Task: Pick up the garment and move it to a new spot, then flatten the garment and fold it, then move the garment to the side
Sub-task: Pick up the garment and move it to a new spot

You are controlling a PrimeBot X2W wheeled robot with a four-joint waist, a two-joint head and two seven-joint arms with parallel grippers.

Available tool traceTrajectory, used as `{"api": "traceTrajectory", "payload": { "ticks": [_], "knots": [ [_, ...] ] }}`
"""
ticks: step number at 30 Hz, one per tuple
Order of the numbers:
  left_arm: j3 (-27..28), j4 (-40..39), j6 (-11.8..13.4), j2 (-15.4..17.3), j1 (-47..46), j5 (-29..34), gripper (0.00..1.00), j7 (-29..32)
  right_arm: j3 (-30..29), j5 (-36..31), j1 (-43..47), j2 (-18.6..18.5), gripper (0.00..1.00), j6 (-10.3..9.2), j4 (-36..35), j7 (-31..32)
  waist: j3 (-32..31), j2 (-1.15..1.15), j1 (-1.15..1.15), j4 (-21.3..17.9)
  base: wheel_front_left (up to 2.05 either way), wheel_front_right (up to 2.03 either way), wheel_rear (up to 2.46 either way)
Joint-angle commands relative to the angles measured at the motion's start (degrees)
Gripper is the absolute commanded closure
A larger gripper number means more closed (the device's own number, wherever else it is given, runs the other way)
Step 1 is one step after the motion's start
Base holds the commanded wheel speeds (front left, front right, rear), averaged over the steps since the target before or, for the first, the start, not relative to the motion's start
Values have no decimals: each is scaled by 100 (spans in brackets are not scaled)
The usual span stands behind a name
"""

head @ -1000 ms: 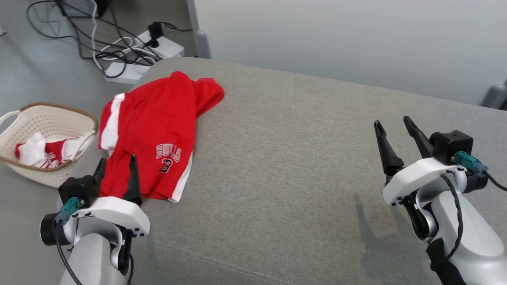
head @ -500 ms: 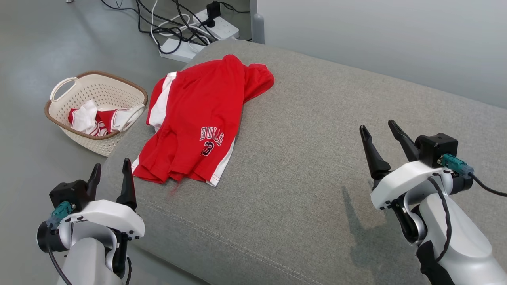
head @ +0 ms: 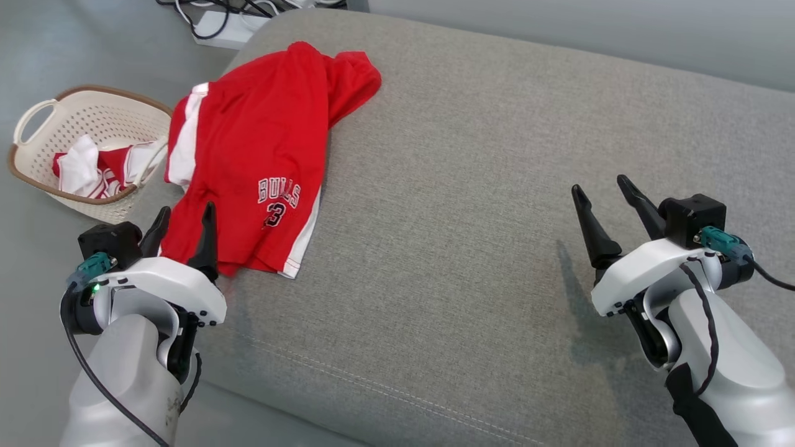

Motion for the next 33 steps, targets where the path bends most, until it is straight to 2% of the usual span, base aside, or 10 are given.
{"api": "traceTrajectory", "payload": {
  "ticks": [1, 8, 16, 20, 31, 32, 33],
  "knots": [
    [-22, 31, -38, 288, -264, -233, 0, -59, 118, 39, -175, -20, 0, 41, -153, -77, 239, 0, 0, -224, 0, 0, 0],
    [-669, 533, -39, 472, -406, -1107, 0, -59, 230, 80, -371, -135, 0, 41, -179, -77, 574, 0, 0, -543, 0, 0, 0],
    [-1025, 648, -39, 583, -353, -1747, 0, -59, 338, 116, -512, -265, 0, 41, -186, -77, 798, 0, 0, -836, 0, 0, 0],
    [-1144, 836, -39, 670, -362, -1822, 0, -59, 374, 151, -551, -312, 0, 41, -157, -77, 834, 0, 0, -941, 0, 0, 0],
    [-977, 1771, 36, 913, -744, -1761, 0, -59, 449, 308, -715, -376, 0, 41, -156, -77, 1049, 0, 0, -1422, 0, 0, 0],
    [-976, 1815, 51, 920, -770, -1755, 5, -59, 430, 321, -719, -379, 0, 41, -159, -77, 1057, 0, 0, -1440, 0, 0, 0],
    [-933, 1835, 79, 924, -795, -1783, 65, -59, 405, 331, -720, -380, 0, 41, -165, -77, 1060, 0, 0, -1453, 0, 0, 0]
  ]
}}
